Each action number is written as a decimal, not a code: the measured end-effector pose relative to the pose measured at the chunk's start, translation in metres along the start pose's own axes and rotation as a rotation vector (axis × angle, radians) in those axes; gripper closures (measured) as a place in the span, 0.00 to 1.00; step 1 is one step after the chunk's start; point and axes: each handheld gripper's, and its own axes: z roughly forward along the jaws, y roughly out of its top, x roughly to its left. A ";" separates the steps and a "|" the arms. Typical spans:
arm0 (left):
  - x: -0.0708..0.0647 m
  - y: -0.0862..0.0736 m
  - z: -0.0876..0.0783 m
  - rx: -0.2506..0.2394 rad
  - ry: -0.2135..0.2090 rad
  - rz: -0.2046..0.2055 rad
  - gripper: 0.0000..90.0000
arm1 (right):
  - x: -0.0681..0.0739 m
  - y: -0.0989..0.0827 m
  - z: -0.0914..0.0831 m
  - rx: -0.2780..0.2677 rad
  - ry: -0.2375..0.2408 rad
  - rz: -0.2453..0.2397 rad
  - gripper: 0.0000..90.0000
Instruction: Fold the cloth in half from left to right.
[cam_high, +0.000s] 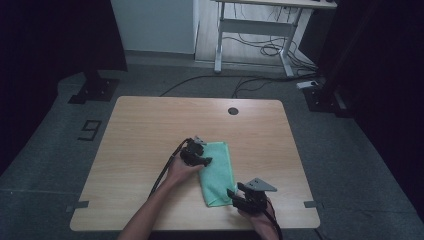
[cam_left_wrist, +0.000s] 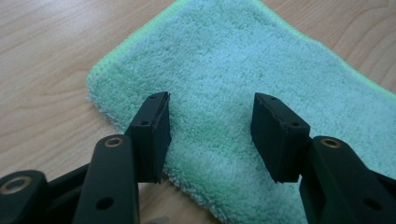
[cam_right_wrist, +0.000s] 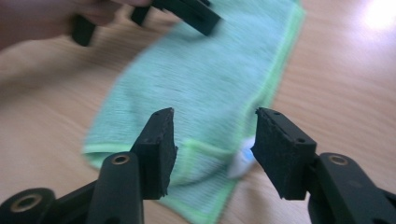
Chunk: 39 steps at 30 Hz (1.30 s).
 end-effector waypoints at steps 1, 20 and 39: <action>0.001 0.001 0.001 -0.004 0.001 -0.003 0.53 | 0.003 0.002 -0.001 -0.007 0.012 -0.011 0.54; 0.006 0.005 0.005 -0.017 0.004 -0.014 0.55 | 0.006 -0.009 0.004 0.097 0.059 -0.061 0.63; 0.008 0.002 0.004 -0.023 -0.006 -0.027 0.55 | 0.021 0.003 0.029 0.109 0.115 -0.132 0.62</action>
